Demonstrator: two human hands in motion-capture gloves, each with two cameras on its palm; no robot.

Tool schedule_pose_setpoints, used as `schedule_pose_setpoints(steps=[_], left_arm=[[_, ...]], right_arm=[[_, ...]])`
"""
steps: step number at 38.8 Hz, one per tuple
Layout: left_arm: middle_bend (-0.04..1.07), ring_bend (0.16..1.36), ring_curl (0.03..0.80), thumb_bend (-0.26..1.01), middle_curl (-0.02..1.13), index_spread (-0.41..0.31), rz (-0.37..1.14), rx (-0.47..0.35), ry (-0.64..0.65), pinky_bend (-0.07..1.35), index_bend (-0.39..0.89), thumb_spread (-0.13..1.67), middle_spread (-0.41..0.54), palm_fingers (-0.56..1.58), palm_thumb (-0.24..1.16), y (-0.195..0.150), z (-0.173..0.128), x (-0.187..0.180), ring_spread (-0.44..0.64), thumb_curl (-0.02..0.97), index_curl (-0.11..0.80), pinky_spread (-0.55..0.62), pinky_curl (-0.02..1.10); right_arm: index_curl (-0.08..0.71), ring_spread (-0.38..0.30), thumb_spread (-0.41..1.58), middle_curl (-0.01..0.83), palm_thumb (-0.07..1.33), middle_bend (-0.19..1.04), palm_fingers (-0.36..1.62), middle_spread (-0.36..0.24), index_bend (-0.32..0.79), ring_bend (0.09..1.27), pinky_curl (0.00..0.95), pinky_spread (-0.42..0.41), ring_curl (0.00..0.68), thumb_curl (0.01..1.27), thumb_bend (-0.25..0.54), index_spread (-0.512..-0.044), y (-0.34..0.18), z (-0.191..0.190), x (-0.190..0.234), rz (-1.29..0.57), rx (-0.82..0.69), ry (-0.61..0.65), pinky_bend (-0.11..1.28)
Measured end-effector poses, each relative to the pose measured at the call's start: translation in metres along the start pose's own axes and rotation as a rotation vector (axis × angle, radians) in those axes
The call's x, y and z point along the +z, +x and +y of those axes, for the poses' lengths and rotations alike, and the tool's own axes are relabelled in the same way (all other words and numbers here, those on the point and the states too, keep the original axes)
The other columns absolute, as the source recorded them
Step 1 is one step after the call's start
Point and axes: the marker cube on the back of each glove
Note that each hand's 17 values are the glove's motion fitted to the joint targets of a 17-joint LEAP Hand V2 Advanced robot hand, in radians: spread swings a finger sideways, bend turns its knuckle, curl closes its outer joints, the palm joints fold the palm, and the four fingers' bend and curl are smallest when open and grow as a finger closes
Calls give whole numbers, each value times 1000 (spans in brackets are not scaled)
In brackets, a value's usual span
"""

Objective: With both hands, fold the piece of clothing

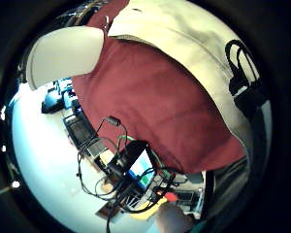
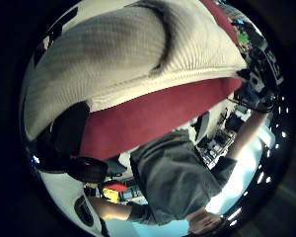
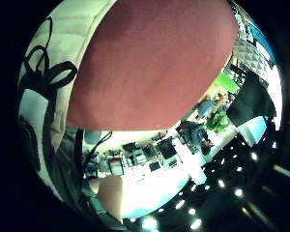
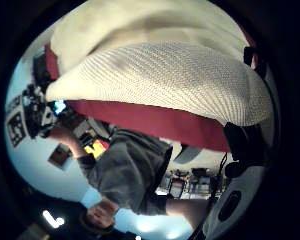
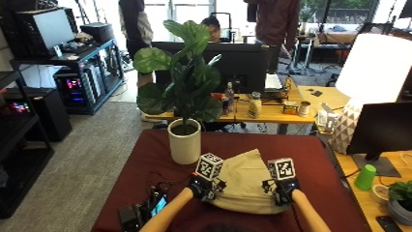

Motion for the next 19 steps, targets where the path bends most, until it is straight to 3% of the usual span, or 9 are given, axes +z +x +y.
schedule_pose_setpoints(steps=[2,5,8,11,14,16,19], left_arm=[[340,425,361,47,417,-278,22,7,13,384,139,1301,-289,1148,555,-3,7,-14,-321,277,406,-353,355],[343,451,372,33,428,-271,73,-12,56,375,112,1303,-296,1151,549,-13,11,-39,-334,269,392,-355,360],[361,471,381,27,440,-259,137,-75,114,374,94,1302,-305,1165,557,-33,3,-70,-344,267,377,-358,365],[373,494,391,12,449,-257,222,-156,124,385,88,1286,-315,1186,555,-53,-14,-96,-353,267,362,-367,371],[380,504,397,-3,456,-250,274,-265,115,398,95,1275,-323,1189,552,-57,-9,-119,-357,266,354,-377,379],[376,504,400,-6,457,-251,288,-331,101,389,127,1267,-323,1190,561,-59,-6,-127,-358,267,357,-375,380],[365,503,403,-10,462,-251,305,-411,78,374,143,1260,-322,1172,565,-68,-26,-123,-356,268,363,-365,382]], right_arm=[[370,-241,1062,497,1099,344,1316,-224,167,667,406,-327,454,409,33,-267,-2,6,-18,11,-128,45,626],[377,-242,1071,501,1103,346,1313,-226,167,670,408,-329,456,402,25,-269,-1,24,-52,24,-138,76,629],[382,-244,1078,504,1104,348,1310,-228,167,674,411,-332,458,394,15,-270,4,34,-97,35,-73,127,634],[390,-244,1084,506,1108,347,1310,-230,169,674,414,-332,459,387,7,-271,9,21,-143,42,20,194,639],[395,-245,1089,509,1113,348,1309,-231,168,676,417,-328,461,382,0,-272,6,19,-179,47,112,294,643],[399,-242,1092,510,1116,349,1306,-231,168,673,418,-327,461,378,-4,-269,-2,24,-196,52,153,382,646],[403,-242,1096,514,1121,354,1307,-233,170,674,419,-326,462,373,-6,-268,-11,6,-210,49,205,474,645]])
